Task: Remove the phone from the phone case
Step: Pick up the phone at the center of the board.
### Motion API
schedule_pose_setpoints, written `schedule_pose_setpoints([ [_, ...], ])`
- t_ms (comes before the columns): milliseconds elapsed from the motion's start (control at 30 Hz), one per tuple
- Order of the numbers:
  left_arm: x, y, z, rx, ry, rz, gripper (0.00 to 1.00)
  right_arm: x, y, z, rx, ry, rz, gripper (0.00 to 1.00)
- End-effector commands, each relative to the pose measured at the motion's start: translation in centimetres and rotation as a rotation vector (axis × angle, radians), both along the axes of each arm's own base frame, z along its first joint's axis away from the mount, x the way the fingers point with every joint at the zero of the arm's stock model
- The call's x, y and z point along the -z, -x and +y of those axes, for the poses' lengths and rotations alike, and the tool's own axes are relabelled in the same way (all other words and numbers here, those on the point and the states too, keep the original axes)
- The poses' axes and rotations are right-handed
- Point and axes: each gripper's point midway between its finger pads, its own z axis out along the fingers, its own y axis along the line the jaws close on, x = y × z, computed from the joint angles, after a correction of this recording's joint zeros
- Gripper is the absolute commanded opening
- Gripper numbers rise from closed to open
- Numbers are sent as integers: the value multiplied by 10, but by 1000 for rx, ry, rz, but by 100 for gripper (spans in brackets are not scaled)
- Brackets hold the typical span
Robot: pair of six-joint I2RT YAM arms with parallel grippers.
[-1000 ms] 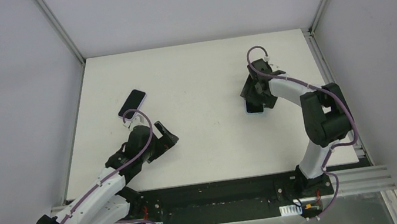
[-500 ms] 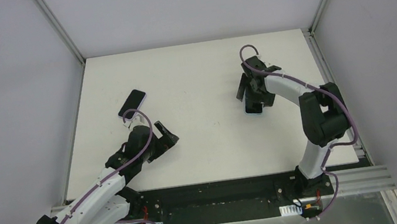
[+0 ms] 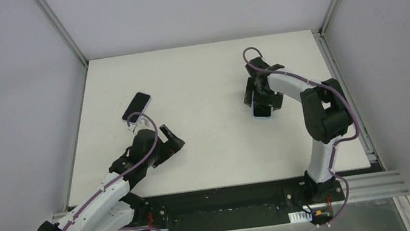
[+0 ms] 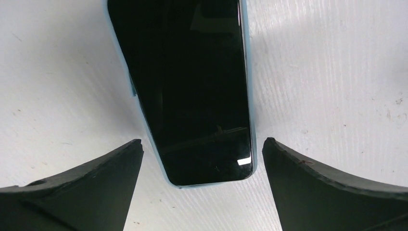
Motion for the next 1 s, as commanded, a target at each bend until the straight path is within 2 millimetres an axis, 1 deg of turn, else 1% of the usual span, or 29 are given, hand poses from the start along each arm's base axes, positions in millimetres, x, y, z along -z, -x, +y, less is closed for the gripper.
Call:
schedule_pose_setpoints([
  [0,-7,-4,-4,3,24,-21,97,-9,-6,-3,-14,36,7,99],
  [267,-4,-3,-4,3,25,-17,97,-2,-4,0,-10,15,35,99],
  [333,-4,-3,-4,1,26,-17,97,-1,-3,1,-10,13,35,98],
  [667,-2,-2,-4,0,32,-19,97,-2,-4,1,-15,11,41,87],
  [967,-2,-1,-3,-2,38,-27,96,-1,2,5,-33,-14,48,72],
])
